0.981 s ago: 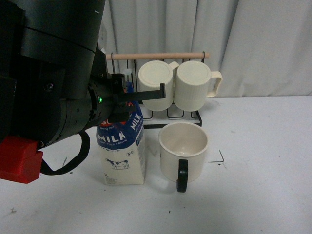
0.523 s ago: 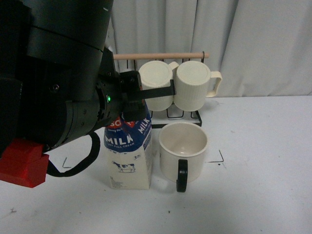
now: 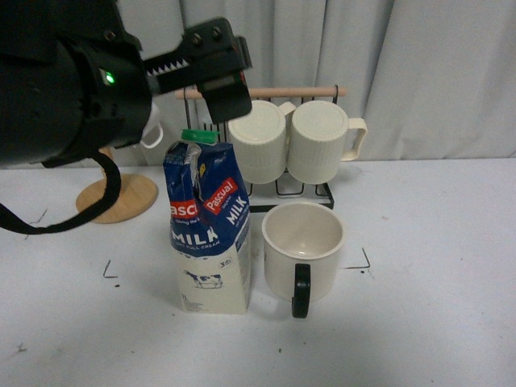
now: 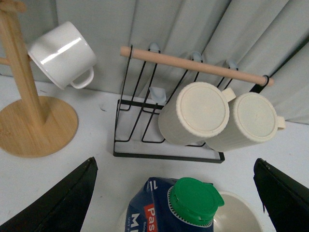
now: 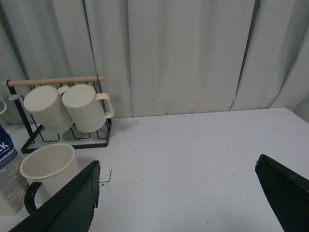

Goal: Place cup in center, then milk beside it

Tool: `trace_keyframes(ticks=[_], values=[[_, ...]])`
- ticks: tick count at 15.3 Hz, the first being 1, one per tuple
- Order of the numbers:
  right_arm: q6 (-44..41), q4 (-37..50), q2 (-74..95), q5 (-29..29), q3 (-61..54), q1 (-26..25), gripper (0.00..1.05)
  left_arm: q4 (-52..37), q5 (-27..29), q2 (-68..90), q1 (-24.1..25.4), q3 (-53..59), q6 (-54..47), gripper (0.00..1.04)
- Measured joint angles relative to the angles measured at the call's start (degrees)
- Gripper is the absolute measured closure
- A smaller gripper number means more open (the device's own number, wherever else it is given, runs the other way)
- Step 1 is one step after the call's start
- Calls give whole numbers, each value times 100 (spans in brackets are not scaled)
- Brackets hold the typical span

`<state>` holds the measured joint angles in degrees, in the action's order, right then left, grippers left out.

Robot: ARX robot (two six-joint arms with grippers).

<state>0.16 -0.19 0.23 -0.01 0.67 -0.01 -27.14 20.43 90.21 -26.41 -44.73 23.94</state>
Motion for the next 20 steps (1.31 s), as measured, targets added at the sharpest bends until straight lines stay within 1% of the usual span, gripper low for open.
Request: trace_keyframes(ticks=[2, 4, 5, 7, 8, 9, 12, 13, 14, 15, 16, 20], values=[[0, 0, 0, 0, 0, 0, 6, -149, -138, -682, 249, 299, -79, 7], [0, 0, 0, 0, 0, 0, 6, -9, -424, -1493, 678, 533, -201, 7], [0, 0, 0, 0, 0, 0, 6, -404, -511, -1937, 977, 822, -555, 12], [0, 0, 0, 2, 0, 0, 6, -809, -855, -2887, 1537, 1716, -1681, 36], [0, 0, 0, 0, 0, 0, 6, -898, -968, -3156, 1659, 2096, -1989, 48], [0, -2, 0, 0, 0, 0, 6, -935, -1097, -3274, 1722, 2369, -2124, 59], [0, 0, 0, 0, 0, 0, 6, -984, -1386, -3932, 2000, 3097, -2291, 97], [0, 0, 0, 0, 0, 0, 6, -981, -1449, -4155, 2074, 3274, -2306, 103], [0, 0, 0, 0, 0, 0, 6, -903, -1517, -4332, 2142, 3445, -2302, 103], [0, 0, 0, 0, 0, 0, 6, -717, -2006, -4806, 2614, 3744, -2310, 103], [0, -2, 0, 0, 0, 0, 6, -616, -1969, -5051, 2675, 3845, -2308, 103], [0, 0, 0, 0, 0, 0, 6, -74, -2041, -5871, 2625, 4155, -2308, 103]])
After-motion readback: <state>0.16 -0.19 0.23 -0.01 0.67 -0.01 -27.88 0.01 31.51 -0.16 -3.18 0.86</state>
